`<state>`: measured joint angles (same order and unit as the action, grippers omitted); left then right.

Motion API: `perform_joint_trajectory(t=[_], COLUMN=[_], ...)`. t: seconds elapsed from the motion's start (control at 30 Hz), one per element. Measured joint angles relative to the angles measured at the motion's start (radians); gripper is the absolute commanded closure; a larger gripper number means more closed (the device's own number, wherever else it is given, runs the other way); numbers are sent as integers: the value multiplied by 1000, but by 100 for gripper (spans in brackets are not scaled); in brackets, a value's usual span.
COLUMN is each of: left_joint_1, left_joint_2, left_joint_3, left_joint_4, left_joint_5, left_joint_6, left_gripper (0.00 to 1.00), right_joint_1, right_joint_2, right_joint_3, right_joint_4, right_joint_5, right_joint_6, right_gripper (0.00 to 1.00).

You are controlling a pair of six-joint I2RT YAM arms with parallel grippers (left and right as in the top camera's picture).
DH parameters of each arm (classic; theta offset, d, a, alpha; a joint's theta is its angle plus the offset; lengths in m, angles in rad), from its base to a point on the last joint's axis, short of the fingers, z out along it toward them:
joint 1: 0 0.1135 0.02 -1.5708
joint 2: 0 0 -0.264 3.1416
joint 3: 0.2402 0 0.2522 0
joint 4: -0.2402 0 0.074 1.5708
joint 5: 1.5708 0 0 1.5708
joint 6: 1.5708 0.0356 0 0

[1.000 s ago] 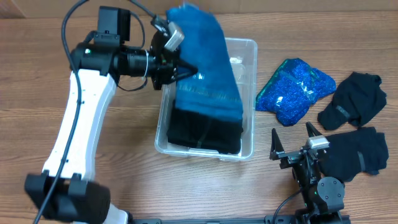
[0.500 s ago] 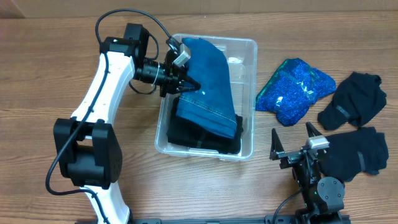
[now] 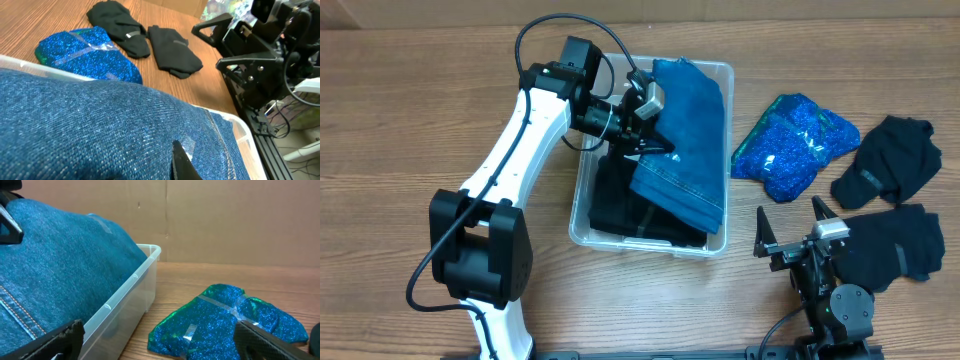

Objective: Pack container
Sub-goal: 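Lay the jeans on top of the black garment and press flat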

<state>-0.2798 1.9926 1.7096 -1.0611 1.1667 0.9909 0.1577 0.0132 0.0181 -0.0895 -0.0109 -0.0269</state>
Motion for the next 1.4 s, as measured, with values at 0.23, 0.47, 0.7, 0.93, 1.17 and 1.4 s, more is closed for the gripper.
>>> perform_joint_trajectory(t=[0.23,0.47,0.7,0.93,1.17,1.4], left_joint_1=[5,29,-66,-232,-229,-229], left_joint_2=[0,-114,-293,-143,60,128], left_joint_3=[18,40,76,76,76,81], left_joint_4=[5,-116,-76,-68,-64,-64], left_joint_5=[-50,-279,-592,-961,-1023,-1026], left_joint_6=[-244,-460,-655,-838,-927,-970], left_gripper=[0,83,96,96,96,96], right_joint_1=[0,0,0,0,0,0], right_joint_2=[0,0,0,0,0,0], right_joint_3=[0,0,0,0,0,0], right_joint_4=[0,0,0,0,-1,0], right_joint_5=[0,0,0,0,0,0], right_joint_6=[0,0,0,1,0,1], right_gripper=[0,0,0,0,0,0])
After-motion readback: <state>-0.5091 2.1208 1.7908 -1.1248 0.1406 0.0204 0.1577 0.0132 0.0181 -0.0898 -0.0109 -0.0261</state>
